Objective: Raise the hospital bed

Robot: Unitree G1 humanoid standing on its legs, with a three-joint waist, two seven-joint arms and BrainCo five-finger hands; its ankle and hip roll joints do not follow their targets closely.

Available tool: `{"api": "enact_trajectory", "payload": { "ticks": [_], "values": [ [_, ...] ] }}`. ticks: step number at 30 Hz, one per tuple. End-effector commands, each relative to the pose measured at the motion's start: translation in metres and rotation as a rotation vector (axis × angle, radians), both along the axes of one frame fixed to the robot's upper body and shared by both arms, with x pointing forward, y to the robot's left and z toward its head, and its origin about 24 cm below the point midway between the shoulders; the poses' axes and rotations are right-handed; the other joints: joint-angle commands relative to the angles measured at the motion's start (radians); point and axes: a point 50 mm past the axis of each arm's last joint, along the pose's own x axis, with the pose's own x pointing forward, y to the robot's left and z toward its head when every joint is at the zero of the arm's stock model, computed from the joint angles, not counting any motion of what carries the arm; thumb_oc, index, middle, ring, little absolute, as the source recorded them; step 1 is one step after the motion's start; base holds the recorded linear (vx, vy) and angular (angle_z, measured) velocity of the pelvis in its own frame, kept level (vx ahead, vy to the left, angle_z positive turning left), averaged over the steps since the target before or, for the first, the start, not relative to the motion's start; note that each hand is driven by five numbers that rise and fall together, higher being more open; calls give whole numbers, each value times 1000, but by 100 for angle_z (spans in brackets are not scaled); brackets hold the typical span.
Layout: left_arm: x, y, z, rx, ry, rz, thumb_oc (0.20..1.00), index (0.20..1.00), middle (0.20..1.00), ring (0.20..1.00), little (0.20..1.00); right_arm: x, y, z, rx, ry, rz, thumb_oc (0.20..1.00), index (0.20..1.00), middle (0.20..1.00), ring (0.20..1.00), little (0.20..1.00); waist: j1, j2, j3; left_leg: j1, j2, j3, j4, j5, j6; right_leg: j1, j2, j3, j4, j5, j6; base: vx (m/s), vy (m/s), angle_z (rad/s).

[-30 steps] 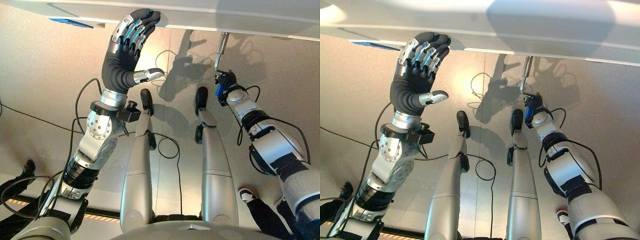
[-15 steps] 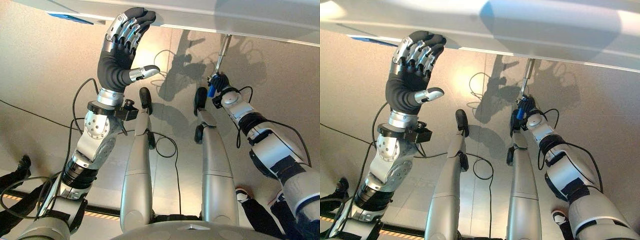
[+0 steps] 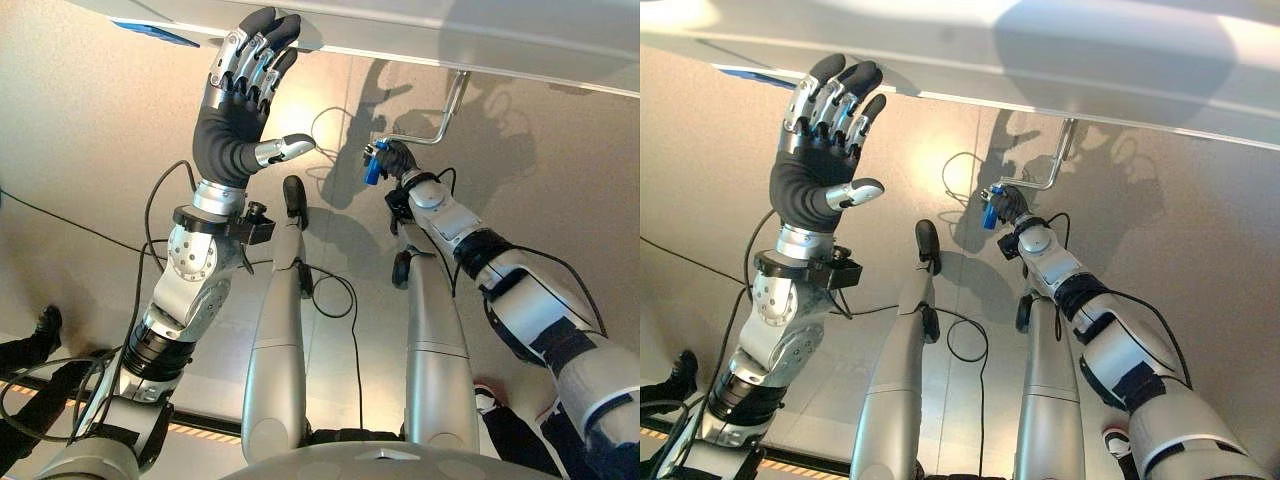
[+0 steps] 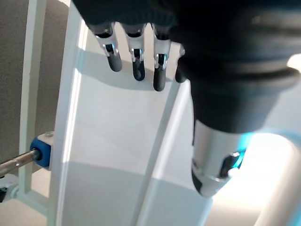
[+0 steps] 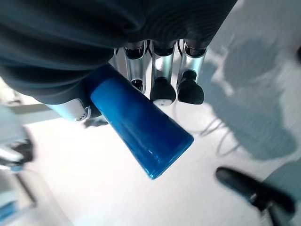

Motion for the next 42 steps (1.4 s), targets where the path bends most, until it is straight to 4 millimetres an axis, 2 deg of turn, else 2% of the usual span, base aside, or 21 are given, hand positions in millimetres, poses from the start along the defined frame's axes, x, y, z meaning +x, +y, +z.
{"api": "enact_trajectory", "payload": {
  "ticks": [1, 6, 10, 16, 23, 25, 28, 32, 33, 34, 35, 36, 38, 40, 41, 42],
  "values": [
    [-27, -1, 14, 41, -152, -69, 1000, 1000, 1000, 1000, 1000, -75, 130, 64, 254, -253, 697, 200, 200, 200, 200, 200, 3, 20, -2, -28, -91, 33, 151, -152, 63, 55, -34, 13, -187, 123, 116, 0, 0, 0],
    [-28, 0, 13, 81, -162, -50, 1000, 1000, 1000, 1000, 1000, -89, 90, 94, 366, -395, 715, 200, 200, 200, 200, 200, -20, 13, -2, -16, -87, 39, 150, -153, 63, 60, -30, 21, -186, 120, 118, 0, 0, 0],
    [-32, 8, 10, 104, -158, -29, 1000, 1000, 1000, 1000, 1000, -102, 44, 111, 511, -513, 657, 200, 200, 200, 200, 200, -43, 9, -2, -6, -84, 46, 140, -152, 63, 63, -26, 26, -186, 117, 119, 3, -15, 2],
    [-37, 25, 7, 120, -149, 14, 1000, 1000, 1000, 1000, 1000, -114, -28, 103, 629, -617, 431, 200, 200, 200, 200, 200, -76, -12, -2, 10, -80, 53, 135, -156, 62, 71, -17, 34, -185, 111, 120, 6, -40, 3],
    [-40, 35, 6, 97, -149, 34, 1000, 1000, 1000, 1000, 1000, -124, -86, 93, 725, -733, 138, 200, 200, 200, 200, 200, -102, -25, -2, 35, -78, 56, 120, -160, 58, 87, -9, 37, -183, 104, 121, 1, -33, 3],
    [-41, 36, 6, 91, -150, 36, 1000, 1000, 1000, 1000, 1000, -125, -90, 91, 746, -745, 111, 200, 200, 200, 200, 200, -104, -26, -2, 40, -79, 56, 117, -161, 57, 89, -8, 39, -183, 103, 121, 1, -6, 2],
    [-40, 36, 6, 67, -148, 30, 1000, 1000, 1000, 1000, 1000, -128, -109, 82, 816, -777, -24, 200, 200, 200, 200, 200, -114, -32, -2, 53, -82, 62, 113, -164, 60, 97, -3, 47, -184, 103, 121, -1, 2, -4],
    [-39, 36, 6, 61, -148, 22, 1000, 1000, 1000, 1000, 1000, -127, -130, 71, 808, -779, -184, 200, 200, 200, 200, 200, -127, -31, -2, 71, -83, 71, 104, -167, 61, 109, -1, 52, -192, 104, 122, -8, 13, -11],
    [-39, 35, 6, 61, -148, 21, 1000, 1000, 1000, 1000, 1000, -127, -130, 71, 807, -780, -185, 200, 200, 200, 200, 200, -126, -30, -2, 72, -83, 71, 104, -167, 61, 109, -1, 53, -193, 104, 122, 0, 0, 0],
    [-39, 35, 7, 58, -153, 17, 1000, 1000, 1000, 1000, 1000, -126, -139, 66, 776, -779, -261, 200, 200, 200, 200, 200, -132, -31, -2, 77, -83, 73, 103, -168, 61, 114, 1, 56, -196, 104, 121, -8, -12, -3],
    [-39, 35, 7, 58, -153, 16, 1000, 1000, 1000, 1000, 1000, -126, -139, 66, 776, -779, -262, 200, 200, 200, 200, 200, -131, -31, -2, 77, -83, 74, 102, -168, 61, 114, 1, 57, -197, 104, 121, -22, -17, -5],
    [-39, 35, 9, 70, -161, 17, 1000, 1000, 1000, 1000, 1000, -123, -154, 59, 733, -767, -380, 200, 200, 200, 200, 200, -135, -29, -2, 83, -82, 75, 103, -171, 60, 121, 1, 58, -198, 104, 122, -17, 0, -5],
    [-39, 35, 10, 73, -169, 18, 1000, 1000, 1000, 1000, 1000, -119, -167, 52, 691, -747, -484, 200, 200, 200, 200, 200, -136, -27, -2, 90, -83, 77, 99, -171, 60, 126, 4, 62, -202, 106, 122, 0, 0, 0],
    [-38, 35, 10, 73, -169, 11, 1000, 1000, 1000, 1000, 1000, -118, -172, 49, 673, -736, -516, 200, 200, 200, 200, 200, -136, -28, -2, 93, -83, 78, 96, -170, 60, 128, 5, 63, -205, 107, 122, -5, -5, -2],
    [-38, 33, 11, 84, -168, -1, 1000, 1000, 1000, 1000, 1000, -112, -182, 37, 631, -678, -596, 200, 200, 200, 200, 200, -134, -29, -2, 96, -81, 81, 92, -169, 61, 128, 6, 63, -208, 110, 123, -9, -10, -6],
    [-38, 32, 11, 83, -169, -2, 1000, 1000, 1000, 1000, 1000, -112, -183, 37, 631, -679, -596, 200, 200, 200, 200, 200, -134, -28, -2, 96, -81, 81, 91, -169, 61, 127, 6, 63, -208, 110, 123, -18, -35, -8]
  ]
}}
